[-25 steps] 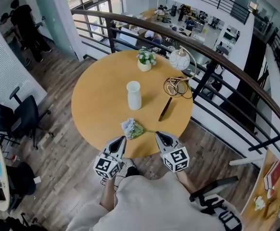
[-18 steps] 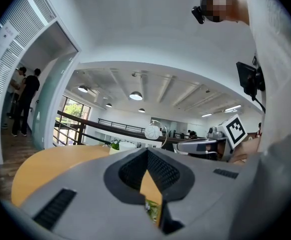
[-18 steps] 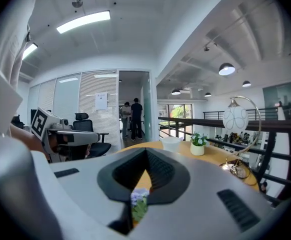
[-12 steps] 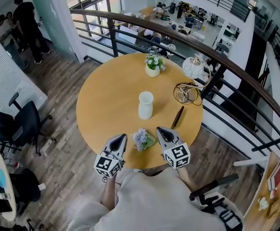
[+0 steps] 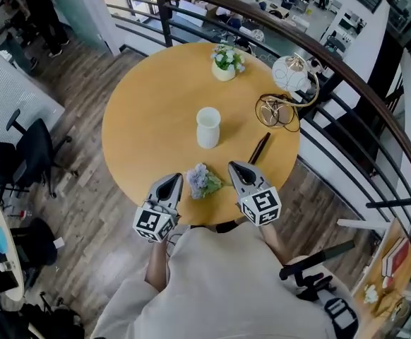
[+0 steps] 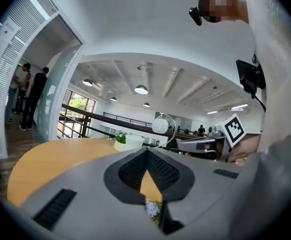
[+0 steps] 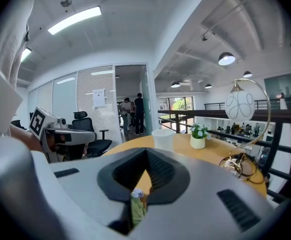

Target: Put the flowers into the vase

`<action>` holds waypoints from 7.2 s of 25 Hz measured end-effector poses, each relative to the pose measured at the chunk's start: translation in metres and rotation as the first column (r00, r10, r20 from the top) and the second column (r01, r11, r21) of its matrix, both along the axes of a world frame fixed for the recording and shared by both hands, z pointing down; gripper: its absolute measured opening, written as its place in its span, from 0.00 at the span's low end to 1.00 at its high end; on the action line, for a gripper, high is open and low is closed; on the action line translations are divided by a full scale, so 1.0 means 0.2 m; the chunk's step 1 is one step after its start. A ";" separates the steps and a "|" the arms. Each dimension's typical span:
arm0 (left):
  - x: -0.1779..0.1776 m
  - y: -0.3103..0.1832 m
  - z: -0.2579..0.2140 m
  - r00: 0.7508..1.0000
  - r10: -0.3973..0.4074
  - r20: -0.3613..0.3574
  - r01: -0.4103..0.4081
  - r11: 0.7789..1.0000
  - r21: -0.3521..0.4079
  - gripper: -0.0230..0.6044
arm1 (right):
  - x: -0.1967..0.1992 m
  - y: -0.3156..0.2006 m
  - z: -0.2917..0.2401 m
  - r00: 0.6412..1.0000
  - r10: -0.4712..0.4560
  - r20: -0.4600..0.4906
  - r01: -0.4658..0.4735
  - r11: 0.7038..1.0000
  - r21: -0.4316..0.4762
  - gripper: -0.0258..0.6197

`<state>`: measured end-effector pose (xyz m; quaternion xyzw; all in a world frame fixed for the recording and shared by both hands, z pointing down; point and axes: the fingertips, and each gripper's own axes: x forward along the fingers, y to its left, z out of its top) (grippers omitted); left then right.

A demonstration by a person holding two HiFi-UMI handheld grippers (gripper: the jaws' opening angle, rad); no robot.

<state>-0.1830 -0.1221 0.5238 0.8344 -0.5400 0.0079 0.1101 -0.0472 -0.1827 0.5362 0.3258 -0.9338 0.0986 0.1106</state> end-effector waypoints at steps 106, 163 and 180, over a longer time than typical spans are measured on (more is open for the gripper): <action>0.17 -0.10 0.13 0.998 0.022 -0.064 -0.026 0.998 -0.053 0.05 | -0.05 0.02 0.17 0.983 -0.184 0.001 0.182 0.973 -0.144 0.15; -0.03 -0.16 -0.03 0.994 -0.108 -0.011 0.108 0.993 -0.044 0.05 | -0.49 -0.72 -0.31 0.947 -0.228 0.226 0.162 0.947 0.277 0.15; 0.04 -0.20 -0.02 0.997 -0.080 0.002 0.080 0.995 -0.057 0.05 | -0.45 -0.59 0.04 0.990 -0.142 0.002 0.138 0.967 0.212 0.65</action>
